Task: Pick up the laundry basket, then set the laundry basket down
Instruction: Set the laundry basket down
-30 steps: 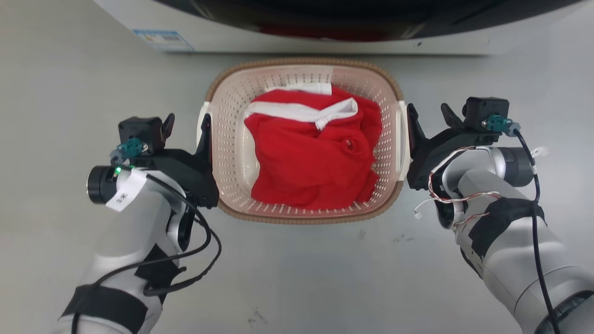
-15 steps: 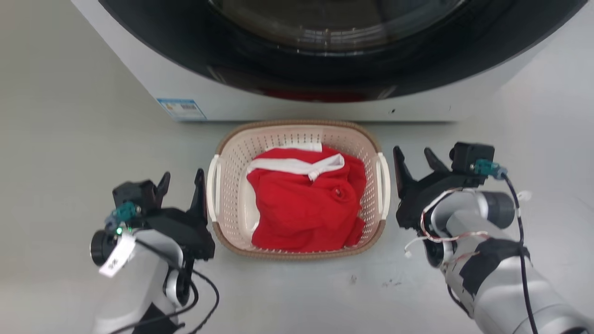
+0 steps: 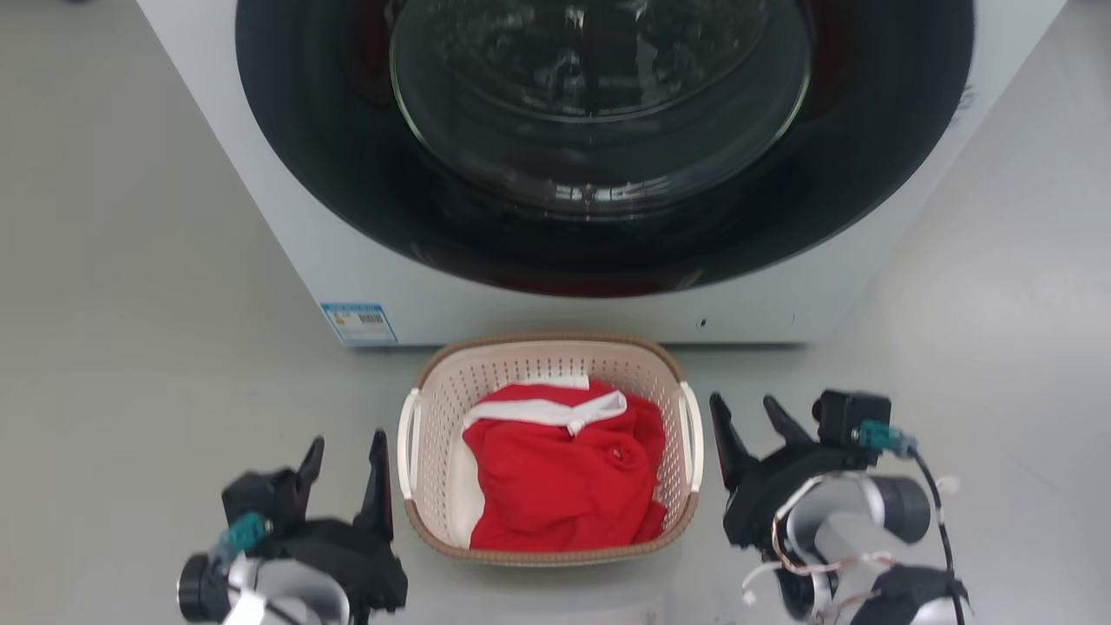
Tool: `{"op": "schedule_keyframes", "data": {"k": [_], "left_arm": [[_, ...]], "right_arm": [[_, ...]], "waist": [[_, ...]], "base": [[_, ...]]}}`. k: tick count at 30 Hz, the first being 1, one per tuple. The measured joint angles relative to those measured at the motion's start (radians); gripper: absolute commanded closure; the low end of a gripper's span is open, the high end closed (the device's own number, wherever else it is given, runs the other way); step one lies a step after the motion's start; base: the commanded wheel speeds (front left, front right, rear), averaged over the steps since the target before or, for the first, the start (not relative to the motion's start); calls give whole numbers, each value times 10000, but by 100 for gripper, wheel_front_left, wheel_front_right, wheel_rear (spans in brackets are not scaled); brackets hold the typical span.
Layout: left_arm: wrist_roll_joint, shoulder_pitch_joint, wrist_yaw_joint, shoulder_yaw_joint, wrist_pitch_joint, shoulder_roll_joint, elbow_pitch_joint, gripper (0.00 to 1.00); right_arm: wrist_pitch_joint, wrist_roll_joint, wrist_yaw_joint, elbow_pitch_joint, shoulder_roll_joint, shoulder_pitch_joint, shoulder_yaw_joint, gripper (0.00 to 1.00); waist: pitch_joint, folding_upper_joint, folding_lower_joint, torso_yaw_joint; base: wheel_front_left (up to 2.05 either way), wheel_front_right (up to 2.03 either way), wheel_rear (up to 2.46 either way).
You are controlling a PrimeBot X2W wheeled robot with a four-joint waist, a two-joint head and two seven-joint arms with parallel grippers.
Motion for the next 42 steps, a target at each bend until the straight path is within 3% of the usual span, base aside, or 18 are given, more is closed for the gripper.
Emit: {"op": "schedule_keyframes", "data": {"k": [18,27,42], "left_arm": [[1208,4185,334,623,0,113,-3191,0],[1664,5341,428,903,0,136,-4243,0],[2391,5878,510,1513,0,46,-5601,0]], "right_arm": [[2,-1515,-499,-2803,-380,3598,-1227,0],[0,-2203,-608,-4107,-420,4816,-1848,0],[0,-3661,-675,-6100,-510,6227,-3064,0]], "waist": [[-2450,0,0,-105],[-2885,0,0,-176],[-2899,2,1,-283]], "base": [[0,0,0],[0,0,0],[0,0,0]]}}
